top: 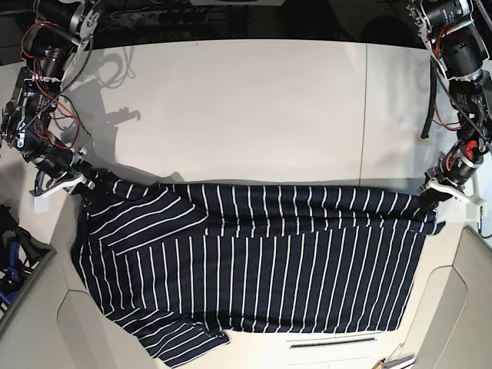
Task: Fold the T-shirt properly
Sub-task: 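Drag the shirt toward the robot with both grippers, then release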
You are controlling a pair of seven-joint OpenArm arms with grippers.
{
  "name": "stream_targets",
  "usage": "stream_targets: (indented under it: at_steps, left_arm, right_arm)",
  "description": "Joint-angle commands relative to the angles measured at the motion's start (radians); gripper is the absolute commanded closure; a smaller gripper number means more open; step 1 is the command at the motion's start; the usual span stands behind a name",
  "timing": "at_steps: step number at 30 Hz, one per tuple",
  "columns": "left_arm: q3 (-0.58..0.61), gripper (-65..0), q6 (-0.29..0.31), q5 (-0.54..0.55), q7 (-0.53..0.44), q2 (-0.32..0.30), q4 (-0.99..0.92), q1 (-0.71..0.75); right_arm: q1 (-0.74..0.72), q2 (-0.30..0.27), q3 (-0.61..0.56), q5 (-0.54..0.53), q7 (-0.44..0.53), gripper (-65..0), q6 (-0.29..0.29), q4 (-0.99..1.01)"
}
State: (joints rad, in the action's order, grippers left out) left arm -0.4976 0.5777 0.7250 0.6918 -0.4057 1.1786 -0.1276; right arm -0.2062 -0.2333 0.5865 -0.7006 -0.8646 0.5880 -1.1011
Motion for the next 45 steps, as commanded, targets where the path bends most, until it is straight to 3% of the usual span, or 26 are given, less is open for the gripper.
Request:
stream_targets:
  at_steps: [1,4,14,28,33,45]
  left_arm:
    - [-0.004,0.0,0.011,0.019,0.010,-0.026,0.039,-0.009]
    - [-0.004,0.0,0.011,0.023,0.069,-0.033,0.095,0.008]
    - [-0.007,0.0,0.010,0.042,0.069,-0.032,0.156,0.122]
    - [-0.118,0.0,0.018,0.086,0.095,-0.032,0.400,0.387]
    - [-0.126,0.0,0.018,0.087,0.095,-0.031,0.456,0.457]
    - [-0.126,0.0,0.018,0.087,0.099,-0.027,0.535,0.591]
  right_arm:
    - [0.004,-0.025,0.003,-0.019,0.005,0.0,0.011,-0.040]
    - [0.055,-0.027,0.003,-0.042,-0.006,0.0,0.011,-0.114]
    - [0.197,-0.038,0.010,-0.084,-0.064,0.0,0.011,-0.285]
    - [0.360,-0.038,0.090,-0.224,-0.149,0.0,0.019,-0.325]
    - [0.404,-0.039,0.133,-0.281,-0.208,0.0,0.021,-0.342]
    - [0.523,-0.039,0.187,-0.337,-0.235,0.0,0.022,-0.365]
